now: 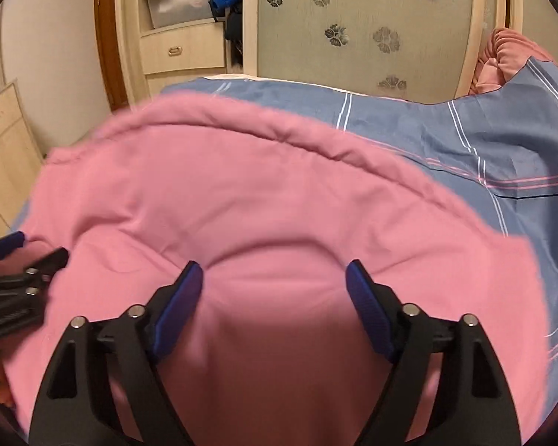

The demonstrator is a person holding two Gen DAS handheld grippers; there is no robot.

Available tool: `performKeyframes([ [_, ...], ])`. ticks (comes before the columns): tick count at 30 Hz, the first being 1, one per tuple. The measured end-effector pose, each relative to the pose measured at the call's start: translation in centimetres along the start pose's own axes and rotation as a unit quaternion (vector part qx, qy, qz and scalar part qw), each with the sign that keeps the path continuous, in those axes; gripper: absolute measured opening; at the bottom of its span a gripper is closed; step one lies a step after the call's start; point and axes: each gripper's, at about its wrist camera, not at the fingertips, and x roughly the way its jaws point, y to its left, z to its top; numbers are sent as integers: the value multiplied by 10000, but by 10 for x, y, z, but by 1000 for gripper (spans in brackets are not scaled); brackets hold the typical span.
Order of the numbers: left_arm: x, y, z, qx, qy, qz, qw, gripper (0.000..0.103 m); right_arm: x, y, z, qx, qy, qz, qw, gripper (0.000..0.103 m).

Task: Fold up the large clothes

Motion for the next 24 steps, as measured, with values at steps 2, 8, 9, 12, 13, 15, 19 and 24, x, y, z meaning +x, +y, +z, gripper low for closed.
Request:
performKeyframes([
  [2, 8, -2, -1, -30, 23, 124, 9999, 96, 5, 3, 0, -46, -28, -69, 10000, 85],
  [8, -43, -9, -10, 288, -317, 299, 9986, 92, -16, -1, -5, -43, -123, -172, 9998, 91],
  [9, -66, -7, -18, 323, -486, 224, 9980, 92, -31, -6, -8, -2, -197, -186, 9996, 91],
  [12, -150, -4, -52, 373, -1289, -57, 9909, 101, -110, -13, -41, 326, -743, -127, 9966, 97],
  [13, -171, -4, -63, 354, -1478, -129, 9883, 101, -142, -15, -60, 452, -920, -60, 9947, 102],
  [15, -219, -6, -92, 349, -1833, -384, 9817, 101, -187, -17, -89, 595, -1103, -100, 9921, 102],
  [19, -290, -20, -133, 511, -2230, -510, 9721, 101, -263, -24, -134, 865, -1296, -401, 9870, 102],
  [24, -372, -32, -174, 629, -2616, -514, 9617, 101, -341, -34, -164, 1127, -1541, -695, 9791, 102],
])
